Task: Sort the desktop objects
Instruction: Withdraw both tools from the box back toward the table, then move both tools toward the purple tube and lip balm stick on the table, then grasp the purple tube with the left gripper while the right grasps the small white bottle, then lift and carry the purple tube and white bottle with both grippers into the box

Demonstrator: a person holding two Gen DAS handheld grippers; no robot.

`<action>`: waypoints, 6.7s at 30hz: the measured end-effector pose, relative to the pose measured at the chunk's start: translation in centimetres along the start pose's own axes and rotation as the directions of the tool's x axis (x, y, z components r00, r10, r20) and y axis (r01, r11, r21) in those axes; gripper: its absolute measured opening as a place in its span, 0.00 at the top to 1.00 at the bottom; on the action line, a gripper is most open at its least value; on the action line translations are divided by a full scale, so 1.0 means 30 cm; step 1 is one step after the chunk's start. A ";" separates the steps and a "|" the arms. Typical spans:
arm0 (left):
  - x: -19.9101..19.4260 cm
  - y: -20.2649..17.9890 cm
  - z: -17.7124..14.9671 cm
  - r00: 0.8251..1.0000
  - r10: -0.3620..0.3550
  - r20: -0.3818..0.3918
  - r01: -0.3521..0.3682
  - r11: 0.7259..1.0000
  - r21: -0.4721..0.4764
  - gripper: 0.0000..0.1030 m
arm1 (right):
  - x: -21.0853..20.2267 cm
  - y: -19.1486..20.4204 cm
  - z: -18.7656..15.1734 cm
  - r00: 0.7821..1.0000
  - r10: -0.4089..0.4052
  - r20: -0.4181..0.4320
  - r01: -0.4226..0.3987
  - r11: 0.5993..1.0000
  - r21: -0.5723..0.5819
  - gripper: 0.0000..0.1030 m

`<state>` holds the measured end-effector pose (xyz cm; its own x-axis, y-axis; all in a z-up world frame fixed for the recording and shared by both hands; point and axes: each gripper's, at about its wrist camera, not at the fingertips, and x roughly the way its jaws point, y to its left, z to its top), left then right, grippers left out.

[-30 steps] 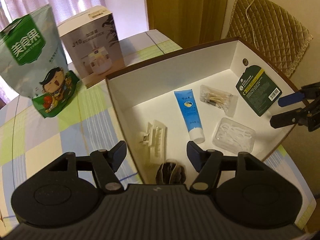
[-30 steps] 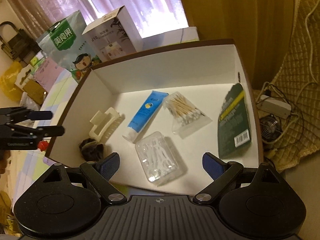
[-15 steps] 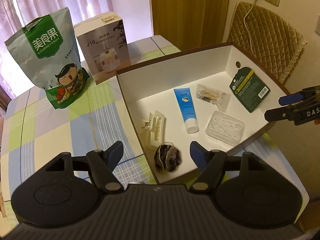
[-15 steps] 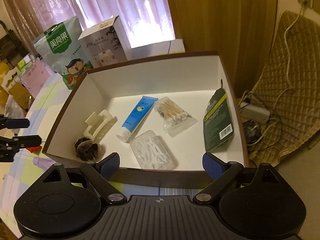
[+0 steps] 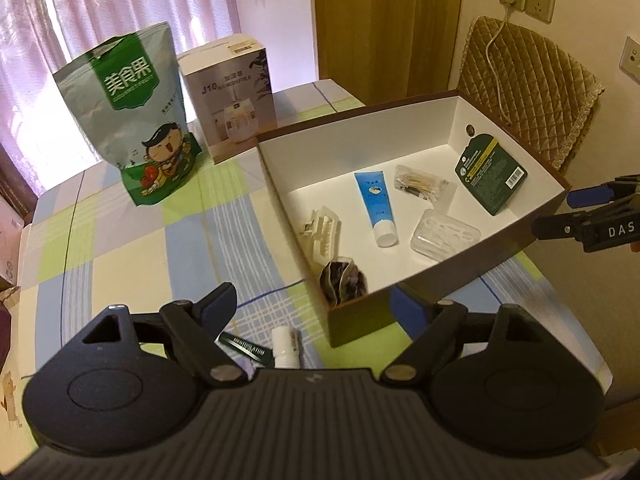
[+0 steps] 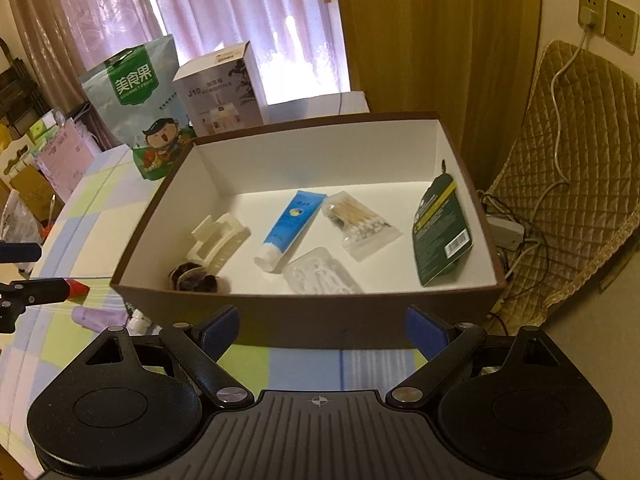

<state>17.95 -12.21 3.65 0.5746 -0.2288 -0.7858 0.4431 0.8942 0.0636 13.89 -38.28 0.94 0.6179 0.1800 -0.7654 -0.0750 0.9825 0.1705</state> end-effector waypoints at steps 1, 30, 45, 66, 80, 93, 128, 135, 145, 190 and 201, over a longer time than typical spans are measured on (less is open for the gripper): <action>-0.006 0.006 -0.010 1.000 0.000 -0.001 0.000 1.000 -0.004 0.21 | 0.001 0.011 -0.006 1.000 -0.001 -0.002 0.001 1.000 -0.001 0.08; -0.055 0.276 -0.358 0.995 0.048 -0.092 -0.057 0.993 -0.106 0.19 | 0.163 0.370 -0.181 0.995 0.064 -0.071 -0.068 0.996 -0.054 0.08; 0.015 0.365 -0.532 0.994 0.050 -0.101 -0.060 0.994 -0.095 0.20 | 0.276 0.404 -0.255 0.990 0.021 -0.139 -0.028 0.999 -0.045 0.08; 0.299 0.393 -0.390 0.979 -0.148 -0.137 0.195 0.863 0.465 0.34 | 0.310 0.349 -0.274 0.982 -0.025 -0.187 0.035 0.998 0.049 0.08; 0.377 0.449 -0.402 0.935 -0.223 -0.275 0.322 0.857 0.403 0.75 | 0.286 0.406 -0.282 0.989 0.053 -0.137 -0.043 0.996 0.073 0.08; 0.218 0.580 -0.576 0.954 -0.049 -0.295 0.072 0.995 0.068 0.75 | 0.431 0.669 -0.238 0.997 0.076 -0.006 -0.076 0.996 0.039 0.47; 0.201 0.646 -0.618 0.968 -0.024 -0.249 -0.012 0.990 -0.140 0.71 | 0.505 0.681 -0.320 0.997 -0.014 -0.071 0.002 0.987 -0.161 0.71; 0.192 0.611 -0.625 0.968 -0.002 -0.251 -0.036 0.989 -0.146 0.73 | 0.479 0.649 -0.332 0.995 0.004 -0.103 -0.025 0.979 -0.204 0.74; 0.115 0.490 -0.600 0.973 -0.028 -0.228 -0.012 0.985 -0.171 0.73 | 0.285 0.463 -0.294 0.989 0.125 -0.083 -0.131 0.989 -0.062 0.74; 0.064 -0.049 0.006 0.984 -0.171 0.052 0.164 0.979 0.121 0.73 | -0.081 -0.151 -0.002 0.962 0.250 0.107 -0.262 0.956 0.130 0.74; 0.233 -0.108 0.194 0.969 -0.246 -0.031 0.245 0.929 0.277 0.73 | 0.009 -0.249 0.164 0.975 0.203 0.089 -0.208 0.977 0.048 0.74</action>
<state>24.53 -18.94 1.53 0.4261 -0.4295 -0.7962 0.7431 0.6682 0.0373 18.46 -45.81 2.50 0.6568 0.3705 -0.6568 -0.1639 0.9203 0.3553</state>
